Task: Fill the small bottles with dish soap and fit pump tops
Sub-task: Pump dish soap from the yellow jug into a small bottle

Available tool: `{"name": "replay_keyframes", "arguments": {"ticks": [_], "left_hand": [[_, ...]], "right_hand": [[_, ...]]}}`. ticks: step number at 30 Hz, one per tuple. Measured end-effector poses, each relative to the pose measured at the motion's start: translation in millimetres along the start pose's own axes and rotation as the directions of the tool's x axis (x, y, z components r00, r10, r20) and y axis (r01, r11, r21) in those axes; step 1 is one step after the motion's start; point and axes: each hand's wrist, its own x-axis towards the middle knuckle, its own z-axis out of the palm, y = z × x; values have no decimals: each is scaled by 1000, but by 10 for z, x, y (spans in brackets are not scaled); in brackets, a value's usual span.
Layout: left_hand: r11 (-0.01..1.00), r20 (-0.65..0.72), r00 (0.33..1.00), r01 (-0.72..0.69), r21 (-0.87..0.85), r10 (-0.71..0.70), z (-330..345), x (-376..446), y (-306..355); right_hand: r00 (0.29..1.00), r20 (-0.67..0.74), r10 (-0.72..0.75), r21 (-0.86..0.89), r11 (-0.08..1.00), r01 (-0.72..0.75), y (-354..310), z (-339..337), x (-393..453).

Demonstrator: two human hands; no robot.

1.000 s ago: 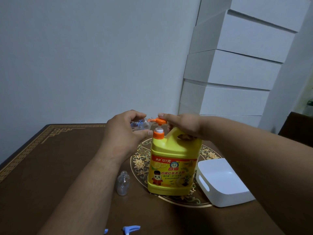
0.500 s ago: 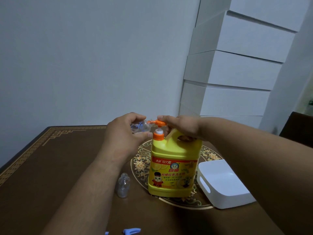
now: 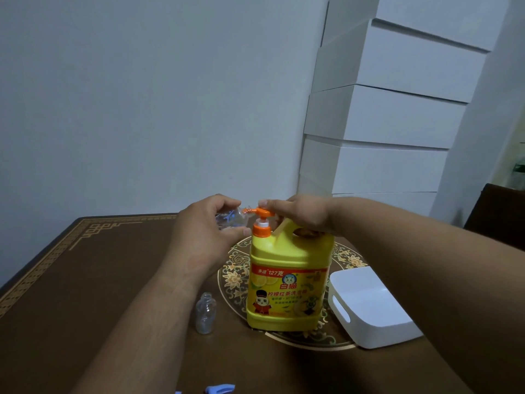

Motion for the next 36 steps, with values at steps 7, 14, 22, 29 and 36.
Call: {"name": "replay_keyframes", "arguments": {"ticks": [7,14,22,29,36], "left_hand": [[1000,-34,999,-10,-27,9,-13,19,9],[1000,7,1000,10,-7,-10,3,-2,-20],[999,-19,1000,-10,-43,9,-28,12,5],[1000,-7,1000,0,16,0,-8,-5,7],[1000,-13,1000,1,15,0,-12,0,9]], "right_hand": [[1000,28,-11,55,998,9,14,1,17],[999,27,-35,10,999,35,-2,-20,-51],[1000,7,-6,38,999,6,13,10,-13],[1000,11,-18,-24,1000,18,11,-7,-2],[1000,-18,2,-29,1000,-2,19,11,13]]}}
